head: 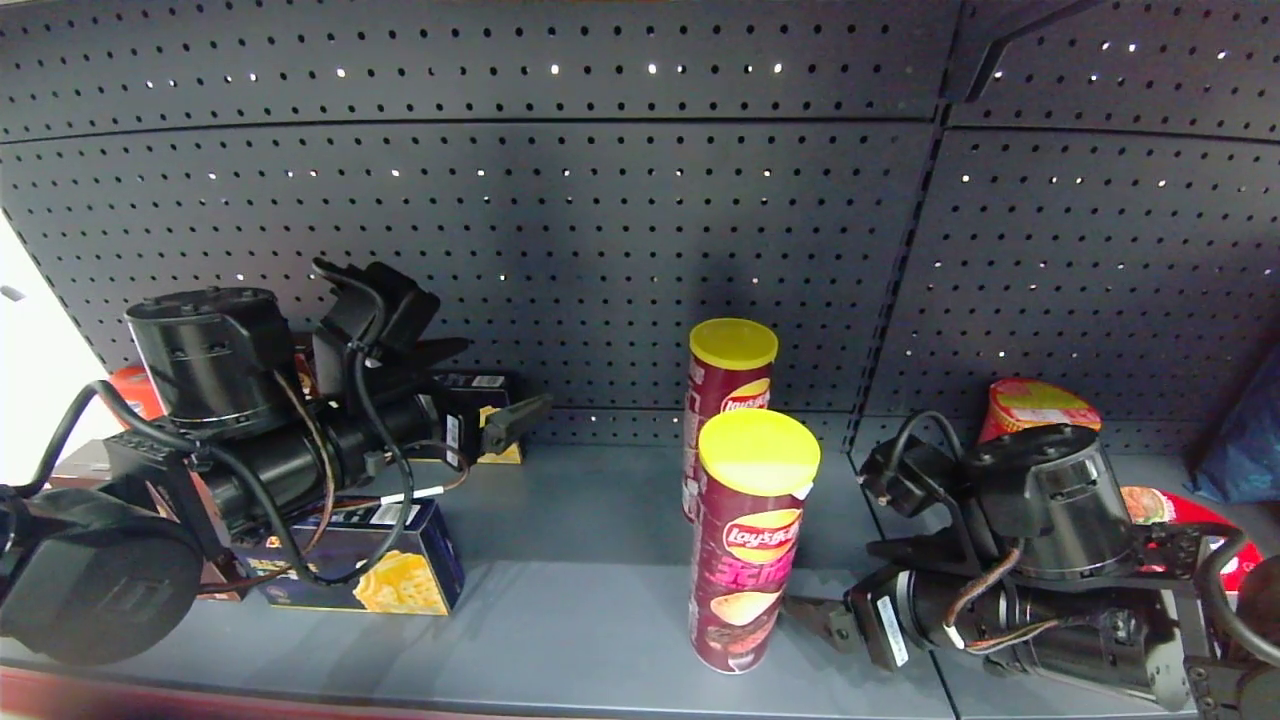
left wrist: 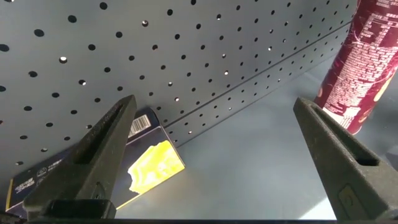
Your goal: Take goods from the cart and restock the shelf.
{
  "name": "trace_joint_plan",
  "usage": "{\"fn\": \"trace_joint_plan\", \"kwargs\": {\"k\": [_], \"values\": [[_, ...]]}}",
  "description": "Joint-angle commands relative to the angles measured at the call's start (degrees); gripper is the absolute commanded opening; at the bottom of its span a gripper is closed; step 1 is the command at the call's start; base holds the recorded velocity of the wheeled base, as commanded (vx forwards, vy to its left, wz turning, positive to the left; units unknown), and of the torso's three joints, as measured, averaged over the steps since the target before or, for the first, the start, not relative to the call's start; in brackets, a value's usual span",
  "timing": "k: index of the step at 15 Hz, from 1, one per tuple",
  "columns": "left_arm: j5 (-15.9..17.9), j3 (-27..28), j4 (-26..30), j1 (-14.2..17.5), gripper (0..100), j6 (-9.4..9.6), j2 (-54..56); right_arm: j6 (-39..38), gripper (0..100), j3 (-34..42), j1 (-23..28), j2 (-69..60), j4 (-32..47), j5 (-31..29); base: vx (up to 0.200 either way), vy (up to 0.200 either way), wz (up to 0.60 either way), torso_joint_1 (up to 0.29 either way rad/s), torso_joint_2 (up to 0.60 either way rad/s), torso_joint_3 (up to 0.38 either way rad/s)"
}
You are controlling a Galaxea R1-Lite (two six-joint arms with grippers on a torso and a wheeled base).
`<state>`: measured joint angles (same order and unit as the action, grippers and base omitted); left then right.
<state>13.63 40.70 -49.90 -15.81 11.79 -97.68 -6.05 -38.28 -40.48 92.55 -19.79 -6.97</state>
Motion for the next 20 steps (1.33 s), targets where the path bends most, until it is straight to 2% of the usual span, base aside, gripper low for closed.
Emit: {"fn": "trace_joint_plan", "kwargs": {"k": [1, 18, 20], "values": [[-0.01, -0.01, -0.03, -0.01, 100, -0.01, -0.31, -0.02, 100, -0.83, -0.21, 0.7, 0.01, -0.06, 0.0, 0.0, 0.0, 0.0, 0.0, 0.0], [-0.01, -1.33, -0.38, -0.18, 100, 0.16, -0.23, -0.19, 100, 1.01, -1.26, -0.62, 0.01, -0.06, 0.0, 0.0, 0.0, 0.0, 0.0, 0.0], [0.17, -2.82, 0.15, -1.24, 100, 2.45, 0.04, -0.19, 100, 2.07, -0.03, -2.81, 0.01, -0.06, 0.0, 0.0, 0.0, 0.0, 0.0, 0.0]]}}
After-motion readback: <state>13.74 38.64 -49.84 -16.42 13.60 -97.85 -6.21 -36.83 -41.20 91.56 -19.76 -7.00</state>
